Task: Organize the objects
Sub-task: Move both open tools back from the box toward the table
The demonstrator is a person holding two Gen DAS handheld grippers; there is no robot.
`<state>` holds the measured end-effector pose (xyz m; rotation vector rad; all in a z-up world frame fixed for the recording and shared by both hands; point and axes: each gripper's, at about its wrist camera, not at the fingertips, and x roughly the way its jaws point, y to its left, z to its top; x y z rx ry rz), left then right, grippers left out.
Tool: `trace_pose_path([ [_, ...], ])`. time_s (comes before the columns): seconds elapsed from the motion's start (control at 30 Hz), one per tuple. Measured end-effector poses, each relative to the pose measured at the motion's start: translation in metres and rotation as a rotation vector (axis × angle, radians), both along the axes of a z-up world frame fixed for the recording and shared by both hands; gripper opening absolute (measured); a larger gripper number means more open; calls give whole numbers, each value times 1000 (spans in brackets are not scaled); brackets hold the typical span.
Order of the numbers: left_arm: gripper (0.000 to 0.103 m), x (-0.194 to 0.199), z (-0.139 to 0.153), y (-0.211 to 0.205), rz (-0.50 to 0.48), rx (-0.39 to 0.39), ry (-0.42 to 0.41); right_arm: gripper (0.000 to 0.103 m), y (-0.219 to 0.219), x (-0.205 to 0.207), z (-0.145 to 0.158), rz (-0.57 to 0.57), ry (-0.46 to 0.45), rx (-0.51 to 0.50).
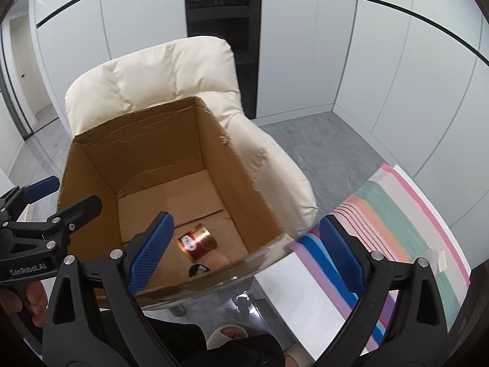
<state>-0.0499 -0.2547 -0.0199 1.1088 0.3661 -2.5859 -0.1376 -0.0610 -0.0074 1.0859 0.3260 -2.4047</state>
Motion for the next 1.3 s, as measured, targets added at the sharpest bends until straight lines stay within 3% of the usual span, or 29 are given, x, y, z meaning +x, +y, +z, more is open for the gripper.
trace_pose_path([
  [0.37,103,-16,2,36,-79,-25,11,98,31,-5,-2,-53,-17,-7],
  [0.47,103,-20,3,45,-99,-30,13,103,43,-8,0,-94,-13,-4],
  [1.3,103,-61,-1,137,-259,-33,1,103,151,-14,-6,-307,-32,17],
])
